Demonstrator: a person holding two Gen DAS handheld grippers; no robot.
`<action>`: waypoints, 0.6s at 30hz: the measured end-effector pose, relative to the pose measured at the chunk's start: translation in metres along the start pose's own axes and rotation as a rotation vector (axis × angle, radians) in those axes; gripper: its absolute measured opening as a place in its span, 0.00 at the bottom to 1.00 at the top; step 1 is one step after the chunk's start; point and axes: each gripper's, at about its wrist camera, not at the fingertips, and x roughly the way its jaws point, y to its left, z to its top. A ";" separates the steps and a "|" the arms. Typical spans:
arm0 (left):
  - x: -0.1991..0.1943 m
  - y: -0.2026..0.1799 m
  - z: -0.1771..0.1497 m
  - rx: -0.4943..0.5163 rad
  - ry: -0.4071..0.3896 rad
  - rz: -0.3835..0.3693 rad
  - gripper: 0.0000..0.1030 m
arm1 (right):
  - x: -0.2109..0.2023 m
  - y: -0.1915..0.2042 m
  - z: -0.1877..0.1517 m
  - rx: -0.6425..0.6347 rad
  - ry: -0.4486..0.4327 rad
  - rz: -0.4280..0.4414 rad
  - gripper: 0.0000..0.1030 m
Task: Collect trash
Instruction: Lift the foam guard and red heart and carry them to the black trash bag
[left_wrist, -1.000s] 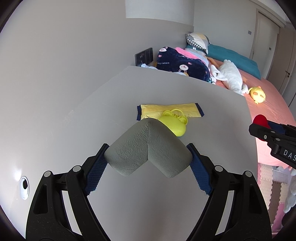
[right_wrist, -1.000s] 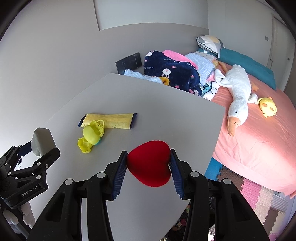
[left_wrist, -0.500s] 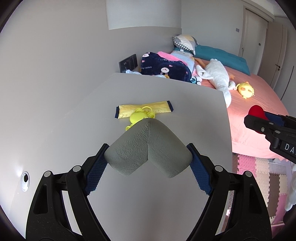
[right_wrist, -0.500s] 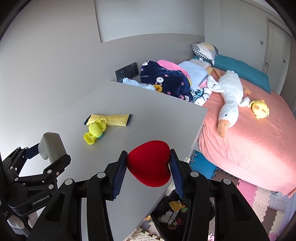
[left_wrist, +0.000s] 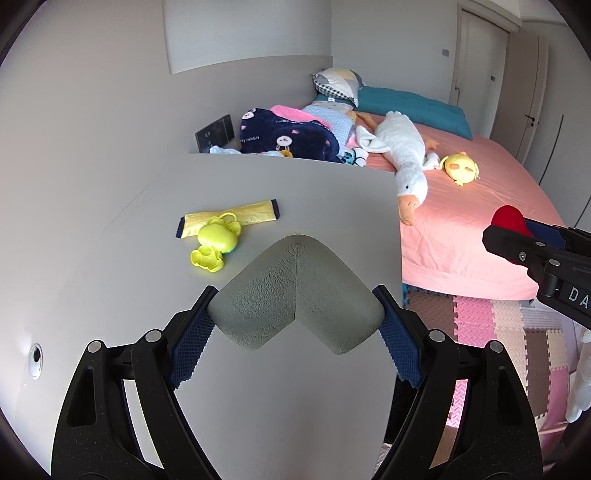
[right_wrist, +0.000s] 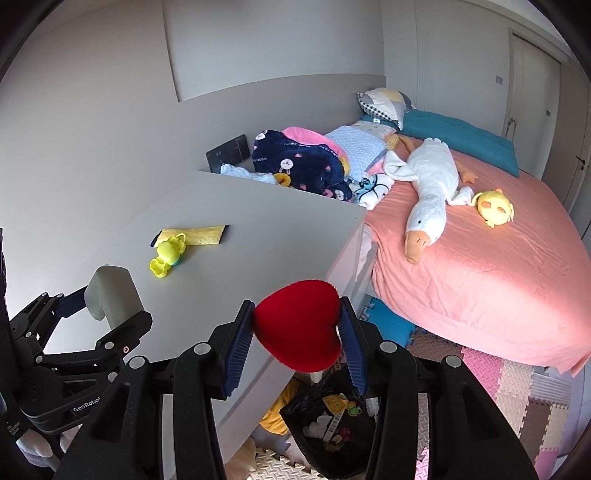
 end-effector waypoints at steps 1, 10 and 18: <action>0.001 -0.005 0.000 0.007 0.001 -0.005 0.78 | -0.001 -0.005 -0.001 0.006 0.000 -0.006 0.46; 0.006 -0.046 -0.001 0.071 0.011 -0.055 0.78 | -0.013 -0.045 -0.009 0.067 -0.013 -0.056 0.46; 0.007 -0.076 -0.001 0.119 0.012 -0.094 0.78 | -0.018 -0.077 -0.019 0.109 -0.010 -0.096 0.46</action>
